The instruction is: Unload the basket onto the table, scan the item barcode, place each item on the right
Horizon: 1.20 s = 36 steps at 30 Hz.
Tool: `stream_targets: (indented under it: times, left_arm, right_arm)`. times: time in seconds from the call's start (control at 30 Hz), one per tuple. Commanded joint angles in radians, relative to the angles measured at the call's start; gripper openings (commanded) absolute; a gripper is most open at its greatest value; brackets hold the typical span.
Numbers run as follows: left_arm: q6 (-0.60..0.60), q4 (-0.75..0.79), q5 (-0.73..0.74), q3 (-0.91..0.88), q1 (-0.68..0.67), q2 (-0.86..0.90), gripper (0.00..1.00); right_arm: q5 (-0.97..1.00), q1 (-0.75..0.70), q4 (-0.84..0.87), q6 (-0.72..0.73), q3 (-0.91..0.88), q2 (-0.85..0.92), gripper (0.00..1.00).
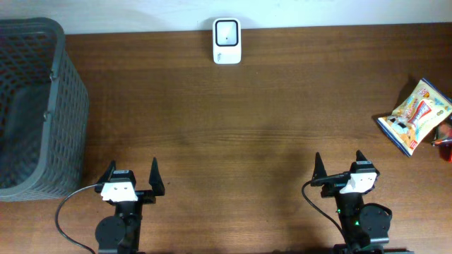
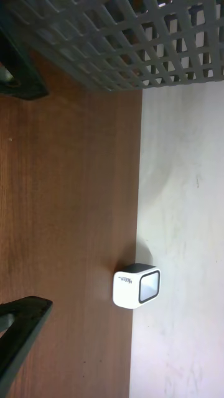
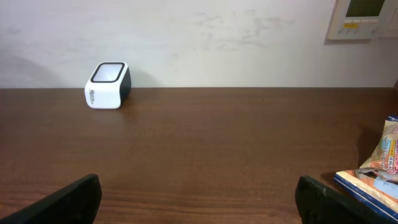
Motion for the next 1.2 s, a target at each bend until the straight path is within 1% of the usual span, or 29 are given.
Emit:
stream_targets:
  times: [0.0, 0.73, 0.9, 1.17]
  left_arm:
    - [0.011, -0.002, -0.006, -0.003, 0.003, -0.007, 0.99]
    - [0.011, -0.002, -0.006, -0.003, 0.003, -0.007, 0.99]
    - [0.011, -0.002, -0.006, -0.003, 0.003, -0.007, 0.99]
    - [0.011, -0.002, -0.006, -0.003, 0.003, -0.007, 0.99]
  right_arm:
    - [0.011, 0.008, -0.003, 0.003, -0.009, -0.006, 0.99]
    - [0.027, 0.008, -0.003, 0.002, -0.009, -0.008, 0.98]
    - [0.019, 0.008, -0.003, -0.073, -0.009, -0.008, 0.98]
    - [0.018, 0.008, -0.003, -0.075, -0.009, -0.008, 0.98]
